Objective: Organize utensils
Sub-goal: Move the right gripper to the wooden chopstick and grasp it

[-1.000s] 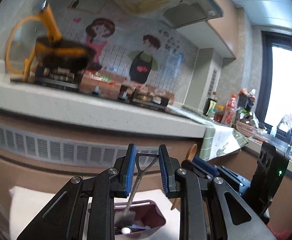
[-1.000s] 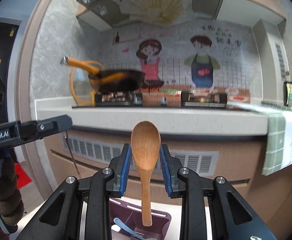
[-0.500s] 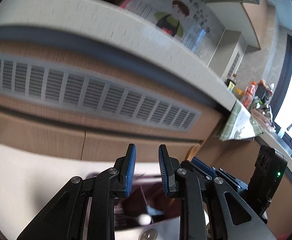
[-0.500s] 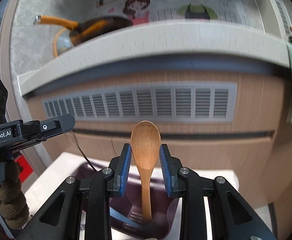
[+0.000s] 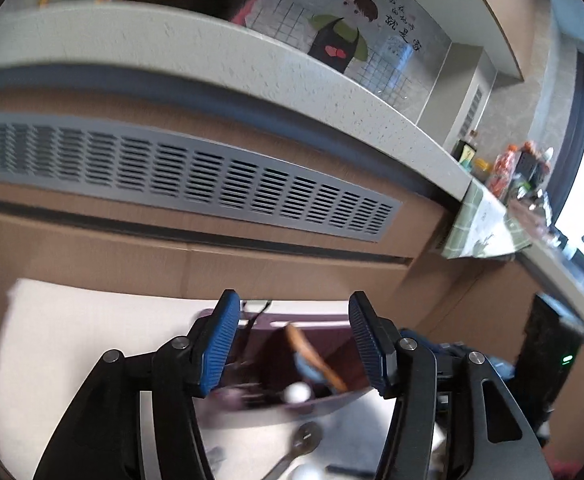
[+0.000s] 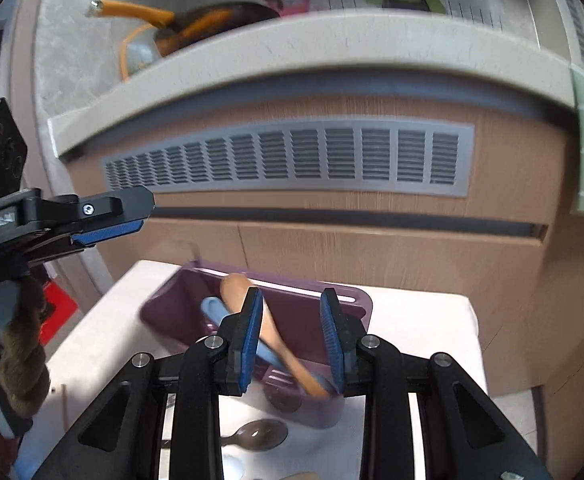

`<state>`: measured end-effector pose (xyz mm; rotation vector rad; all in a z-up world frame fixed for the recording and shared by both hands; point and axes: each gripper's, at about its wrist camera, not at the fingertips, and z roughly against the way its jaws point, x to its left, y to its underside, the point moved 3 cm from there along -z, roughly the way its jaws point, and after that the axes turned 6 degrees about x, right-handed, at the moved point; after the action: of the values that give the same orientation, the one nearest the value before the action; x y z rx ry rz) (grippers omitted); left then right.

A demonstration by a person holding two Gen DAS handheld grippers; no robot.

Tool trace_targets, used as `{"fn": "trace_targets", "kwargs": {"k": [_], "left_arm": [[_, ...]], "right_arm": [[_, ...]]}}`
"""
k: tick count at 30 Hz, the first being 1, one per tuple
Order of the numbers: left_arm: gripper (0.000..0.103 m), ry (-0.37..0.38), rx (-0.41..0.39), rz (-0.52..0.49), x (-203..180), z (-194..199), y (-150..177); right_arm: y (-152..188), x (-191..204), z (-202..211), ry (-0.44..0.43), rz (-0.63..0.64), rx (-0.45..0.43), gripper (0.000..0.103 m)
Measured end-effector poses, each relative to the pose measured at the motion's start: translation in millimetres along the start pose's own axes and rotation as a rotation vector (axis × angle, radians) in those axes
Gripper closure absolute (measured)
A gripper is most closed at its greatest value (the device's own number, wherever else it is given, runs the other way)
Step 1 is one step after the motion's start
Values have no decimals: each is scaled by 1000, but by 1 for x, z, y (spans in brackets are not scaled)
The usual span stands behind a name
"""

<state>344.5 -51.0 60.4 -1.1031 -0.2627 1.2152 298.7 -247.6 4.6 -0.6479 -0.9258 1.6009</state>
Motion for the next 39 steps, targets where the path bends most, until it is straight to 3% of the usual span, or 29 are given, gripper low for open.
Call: {"fn": "trace_targets", "kwargs": {"k": [4,10,13,16,19,24,31,36,38,39], "left_arm": [[45,-96,-15,-13,15,34,19],[41,-193,-16,72,50,81,64],[38,-242,2,98,66,94,90],[37,-334,8,122,83,108,114],[37,-413,11,160,101,123,136],[36,-541,-40,226,133,163,160],[29,-577,-144,347,167,213,175],[28,-534,-149,367,173,215,181],[27,-518,-147,377,172,212,182],[27,-509,-142,380,169,209,183]], "right_arm": [[10,20,18,-16,57,16,75],[58,56,20,-49,132,122,75],[84,75,18,-114,136,192,74],[111,106,17,-272,156,286,74],[132,141,15,-368,223,351,74],[151,198,-3,-408,345,429,74],[150,261,-37,-424,430,466,76],[147,287,-65,-336,486,464,78],[146,292,-69,-311,508,444,84],[145,293,-69,-295,518,436,94]]}}
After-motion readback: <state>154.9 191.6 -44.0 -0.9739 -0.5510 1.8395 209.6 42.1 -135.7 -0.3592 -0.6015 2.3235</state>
